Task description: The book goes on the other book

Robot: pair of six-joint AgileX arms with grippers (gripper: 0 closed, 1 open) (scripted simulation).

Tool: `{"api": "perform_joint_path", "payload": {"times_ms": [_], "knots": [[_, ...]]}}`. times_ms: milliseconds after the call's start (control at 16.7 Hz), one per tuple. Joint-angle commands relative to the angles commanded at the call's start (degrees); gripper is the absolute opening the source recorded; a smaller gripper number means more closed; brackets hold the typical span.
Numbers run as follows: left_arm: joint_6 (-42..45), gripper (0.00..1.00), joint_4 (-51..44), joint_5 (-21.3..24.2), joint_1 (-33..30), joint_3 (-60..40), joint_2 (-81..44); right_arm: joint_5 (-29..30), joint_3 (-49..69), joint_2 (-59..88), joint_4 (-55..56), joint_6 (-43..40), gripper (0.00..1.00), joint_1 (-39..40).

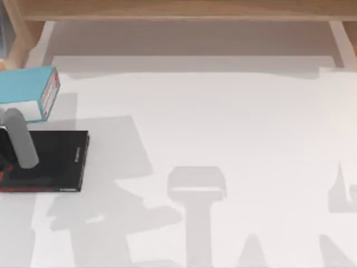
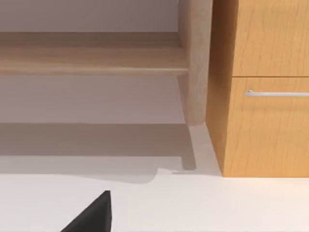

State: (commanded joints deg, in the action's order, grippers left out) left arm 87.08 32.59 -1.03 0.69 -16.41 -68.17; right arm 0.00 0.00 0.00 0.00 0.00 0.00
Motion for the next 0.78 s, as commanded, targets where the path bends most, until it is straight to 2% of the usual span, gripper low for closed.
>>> {"api": "perform_joint_path", "payload": {"times_ms": [240,780], "knots": [[2.8,0.00,-3.1,0.5,-3.5,6.3,-0.8,0.0,0.0,0.0,0.0,0.0,1.00,0.0],[3.0,0.00,-1.7,0.6,-3.5,6.0,-2.9,0.0,0.0,0.0,0.0,0.0,1.00,0.0]]}}
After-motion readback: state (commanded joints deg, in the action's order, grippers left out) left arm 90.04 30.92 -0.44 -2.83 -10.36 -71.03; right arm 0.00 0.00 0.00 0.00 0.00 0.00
